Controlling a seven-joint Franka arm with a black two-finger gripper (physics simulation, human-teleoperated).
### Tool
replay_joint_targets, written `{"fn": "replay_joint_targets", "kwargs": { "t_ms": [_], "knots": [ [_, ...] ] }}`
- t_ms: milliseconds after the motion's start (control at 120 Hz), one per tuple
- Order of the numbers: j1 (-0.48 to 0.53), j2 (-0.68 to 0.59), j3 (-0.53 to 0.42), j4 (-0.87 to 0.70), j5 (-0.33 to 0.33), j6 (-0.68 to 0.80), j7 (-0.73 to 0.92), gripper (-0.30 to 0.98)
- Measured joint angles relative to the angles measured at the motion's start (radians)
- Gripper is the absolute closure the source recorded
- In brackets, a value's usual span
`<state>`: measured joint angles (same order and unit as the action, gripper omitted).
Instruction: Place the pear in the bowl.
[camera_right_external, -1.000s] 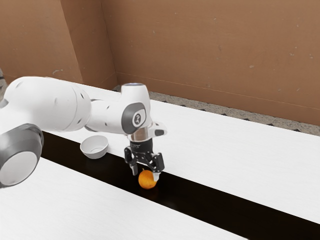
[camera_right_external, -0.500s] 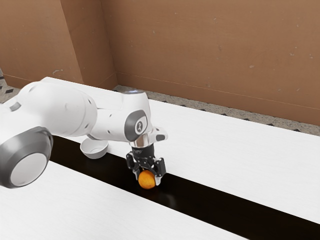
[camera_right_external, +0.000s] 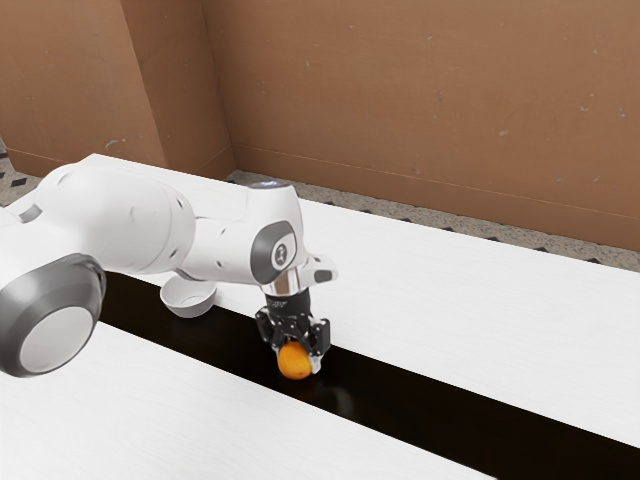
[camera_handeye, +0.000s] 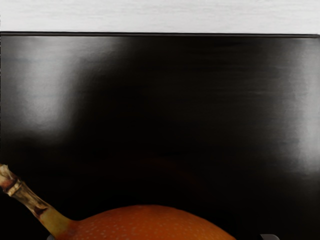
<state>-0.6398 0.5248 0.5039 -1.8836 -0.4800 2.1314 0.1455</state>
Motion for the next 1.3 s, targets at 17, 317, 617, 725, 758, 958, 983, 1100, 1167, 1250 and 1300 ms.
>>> {"fn": "replay_joint_targets", "kwargs": {
  "t_ms": [17,317,617,725,758,958,983,1100,1167,1250,1300],
  "knots": [
    [0.0,-0.001,0.0,0.001,0.002,0.0,0.0,0.29],
    [0.003,-0.011,0.029,0.053,0.027,-0.008,-0.01,0.33],
    [0.003,-0.04,0.158,0.075,0.038,-0.009,-0.015,0.35],
    [0.004,-0.041,0.208,0.077,0.054,-0.01,-0.016,0.35],
    [0.007,-0.041,0.224,0.077,0.058,-0.01,-0.016,0.35],
    [0.068,-0.041,0.274,0.078,0.071,-0.01,-0.017,0.35],
    [0.08,-0.04,0.277,0.078,0.071,-0.01,-0.017,0.35],
    [0.13,-0.04,0.283,0.078,0.075,-0.01,-0.015,0.35],
    [0.151,-0.039,0.283,0.077,0.08,-0.01,-0.014,0.35],
    [0.169,-0.033,0.279,0.075,0.084,-0.01,-0.013,0.35],
    [0.179,-0.03,0.274,0.071,0.085,-0.01,-0.012,0.35]
  ]
}}
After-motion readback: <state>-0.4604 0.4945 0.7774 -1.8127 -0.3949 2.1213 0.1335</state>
